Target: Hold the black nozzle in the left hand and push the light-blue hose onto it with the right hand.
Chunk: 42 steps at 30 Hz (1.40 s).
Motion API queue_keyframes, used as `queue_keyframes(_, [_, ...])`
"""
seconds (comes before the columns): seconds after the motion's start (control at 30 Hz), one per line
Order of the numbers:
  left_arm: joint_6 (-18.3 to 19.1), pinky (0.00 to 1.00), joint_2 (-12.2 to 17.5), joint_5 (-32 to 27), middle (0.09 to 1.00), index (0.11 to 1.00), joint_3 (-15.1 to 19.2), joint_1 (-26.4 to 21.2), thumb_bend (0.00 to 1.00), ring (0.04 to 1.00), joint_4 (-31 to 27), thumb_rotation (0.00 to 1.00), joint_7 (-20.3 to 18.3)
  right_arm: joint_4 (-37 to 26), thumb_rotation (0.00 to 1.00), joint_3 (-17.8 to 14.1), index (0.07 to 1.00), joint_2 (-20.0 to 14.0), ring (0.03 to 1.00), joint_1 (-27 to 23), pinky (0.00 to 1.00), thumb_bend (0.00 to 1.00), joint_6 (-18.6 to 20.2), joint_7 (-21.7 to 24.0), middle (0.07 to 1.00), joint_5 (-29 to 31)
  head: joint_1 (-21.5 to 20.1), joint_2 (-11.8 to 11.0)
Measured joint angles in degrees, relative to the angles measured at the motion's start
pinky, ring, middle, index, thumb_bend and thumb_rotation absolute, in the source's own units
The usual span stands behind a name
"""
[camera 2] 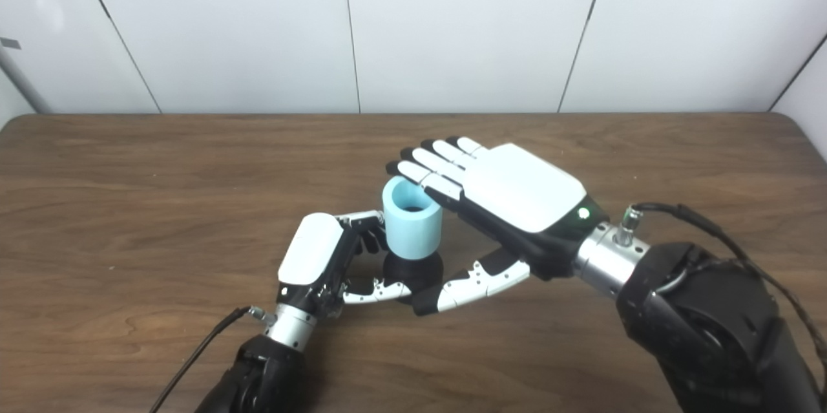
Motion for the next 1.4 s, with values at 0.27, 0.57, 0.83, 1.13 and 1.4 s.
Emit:
queue_keyframes(0.27, [0.3, 0.36, 0.0, -0.1, 0.492, 0.49, 0.0, 0.0, 0.48, 0.439, 0.0, 0.0, -0.3, 0.0, 1.0, -0.4, 1.0, 0.5, 1.0, 0.7, 1.0, 0.67, -1.9, -0.4, 1.0, -0.1, -0.1, 0.1])
queue_keyframes(0.57, [1.1, 0.35, 0.0, -0.1, 0.489, 0.496, -0.1, 0.0, 0.48, 0.43, -0.1, 0.0, -0.6, 0.5, 1.0, 0.0, 0.996, 2.4, 1.0, 2.2, 1.0, 0.67, -3.7, -0.5, 1.0, -0.4, 0.1, 0.3])
queue_keyframes(0.83, [1.2, 0.36, 0.1, -0.1, 0.503, 0.488, -0.3, 0.0, 0.48, 0.435, -0.3, 0.0, -0.7, 1.2, 1.0, -0.1, 1.0, 2.7, 1.0, 1.8, 1.0, 0.66, -5.2, -1.4, 1.0, -0.5, 0.1, 0.5])
queue_keyframes(1.13, [2.0, 0.35, -0.1, -0.1, 0.503, 0.489, -0.9, 0.4, 0.48, 0.433, -0.8, 0.0, -0.7, 2.5, 1.0, 0.0, 0.988, 3.6, 1.0, 1.0, 1.0, 0.65, -5.2, -1.7, 1.0, -0.4, 0.3, 0.7])
queue_keyframes(1.4, [2.5, 0.36, -0.1, -0.1, 0.507, 0.488, -1.3, 0.5, 0.48, 0.431, -0.9, 0.0, -0.7, 2.8, 1.0, 0.2, 0.954, 3.6, 1.0, 0.9, 1.0, 0.66, -5.2, -1.5, 1.0, -0.4, 0.4, 0.7])
